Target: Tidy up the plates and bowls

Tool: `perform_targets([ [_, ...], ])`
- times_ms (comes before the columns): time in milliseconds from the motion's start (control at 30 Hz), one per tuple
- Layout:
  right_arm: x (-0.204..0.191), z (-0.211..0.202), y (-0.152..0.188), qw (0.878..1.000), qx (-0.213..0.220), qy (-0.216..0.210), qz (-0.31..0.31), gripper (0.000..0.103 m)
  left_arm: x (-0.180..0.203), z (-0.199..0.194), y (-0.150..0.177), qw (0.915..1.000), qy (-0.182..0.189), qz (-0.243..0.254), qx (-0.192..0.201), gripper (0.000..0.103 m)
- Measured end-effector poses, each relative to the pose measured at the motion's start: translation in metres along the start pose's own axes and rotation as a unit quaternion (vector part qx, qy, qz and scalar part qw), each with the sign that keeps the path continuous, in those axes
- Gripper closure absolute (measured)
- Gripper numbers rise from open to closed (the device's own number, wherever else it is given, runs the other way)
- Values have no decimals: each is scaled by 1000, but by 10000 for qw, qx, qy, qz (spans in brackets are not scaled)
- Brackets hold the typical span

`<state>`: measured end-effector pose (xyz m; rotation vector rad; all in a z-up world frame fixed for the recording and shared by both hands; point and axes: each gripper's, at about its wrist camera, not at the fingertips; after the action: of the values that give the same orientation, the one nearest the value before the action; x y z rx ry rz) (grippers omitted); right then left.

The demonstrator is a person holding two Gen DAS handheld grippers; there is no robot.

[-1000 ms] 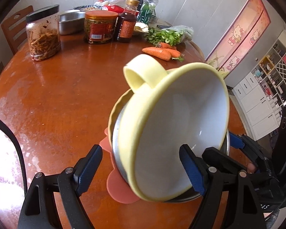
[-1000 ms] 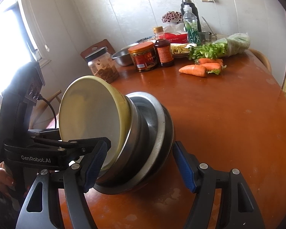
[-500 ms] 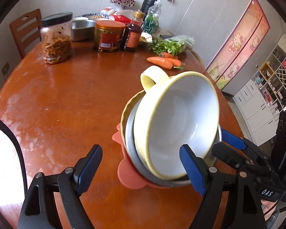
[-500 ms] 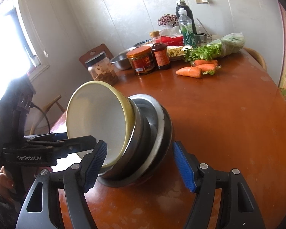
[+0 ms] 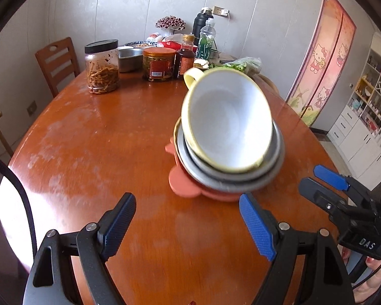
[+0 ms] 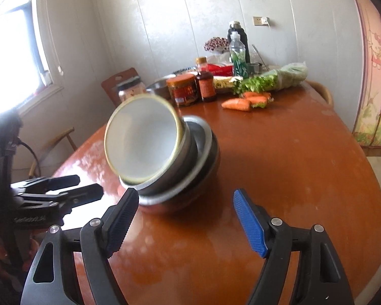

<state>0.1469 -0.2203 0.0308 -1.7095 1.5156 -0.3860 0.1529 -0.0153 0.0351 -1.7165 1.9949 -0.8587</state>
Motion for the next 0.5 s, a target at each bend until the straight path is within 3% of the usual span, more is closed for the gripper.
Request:
perform_targets([
  [233,0,-12,32,9998,68,178,-68,24,17,-11,38,9994,-318,101,86,19],
  [500,-1,-16,61,9994,-82,301,-169,24,28,-13,60,9994,-335,97,74,18],
])
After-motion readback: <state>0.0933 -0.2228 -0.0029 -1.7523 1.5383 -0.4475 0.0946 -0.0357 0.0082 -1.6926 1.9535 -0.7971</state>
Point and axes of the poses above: each gripper's, at about its wrist camera, not at the fingertips, and z roughly the way its jaws point, x to its right, y to its underside, and after that the axes turned 5 degrees about z, right-handed
